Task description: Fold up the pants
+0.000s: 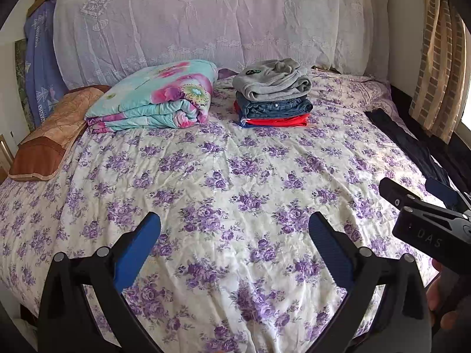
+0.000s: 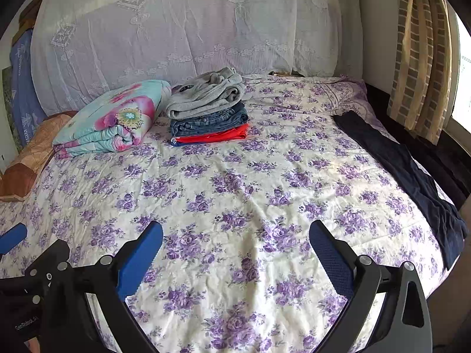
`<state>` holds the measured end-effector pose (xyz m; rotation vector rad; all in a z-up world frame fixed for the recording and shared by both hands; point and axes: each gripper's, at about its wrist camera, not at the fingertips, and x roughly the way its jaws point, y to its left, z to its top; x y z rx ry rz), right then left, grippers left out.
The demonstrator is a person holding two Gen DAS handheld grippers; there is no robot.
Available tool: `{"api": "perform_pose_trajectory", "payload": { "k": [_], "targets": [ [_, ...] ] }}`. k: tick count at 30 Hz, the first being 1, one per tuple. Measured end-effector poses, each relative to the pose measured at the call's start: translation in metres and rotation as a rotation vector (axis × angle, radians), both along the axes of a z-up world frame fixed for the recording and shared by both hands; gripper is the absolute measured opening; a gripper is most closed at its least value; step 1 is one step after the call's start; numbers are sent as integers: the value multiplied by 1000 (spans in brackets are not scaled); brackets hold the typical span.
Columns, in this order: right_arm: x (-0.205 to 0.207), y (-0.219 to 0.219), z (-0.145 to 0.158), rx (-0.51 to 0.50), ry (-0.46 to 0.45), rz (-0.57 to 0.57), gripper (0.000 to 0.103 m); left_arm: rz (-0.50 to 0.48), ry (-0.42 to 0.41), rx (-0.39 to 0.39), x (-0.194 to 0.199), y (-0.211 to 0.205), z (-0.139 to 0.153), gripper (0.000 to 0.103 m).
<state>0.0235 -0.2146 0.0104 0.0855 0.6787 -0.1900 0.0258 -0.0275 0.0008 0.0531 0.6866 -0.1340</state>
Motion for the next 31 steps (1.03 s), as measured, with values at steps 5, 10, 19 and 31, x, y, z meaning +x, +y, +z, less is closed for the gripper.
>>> {"api": "perform_pose_trajectory", "payload": {
  "k": [5, 10, 19, 31],
  "targets": [
    [1, 5, -2, -2, 10, 8, 100, 13, -15, 1, -2, 6, 4, 98],
    [1, 7, 0, -4, 1, 17, 100, 9, -19, 4, -2, 5, 5, 98],
    [2, 9, -1, 0, 1, 25, 100, 3, -17, 20, 2, -3, 4, 98],
    [2, 10, -1, -2, -3, 26, 100, 16, -11, 20, 4, -3, 5, 98]
  ]
}}
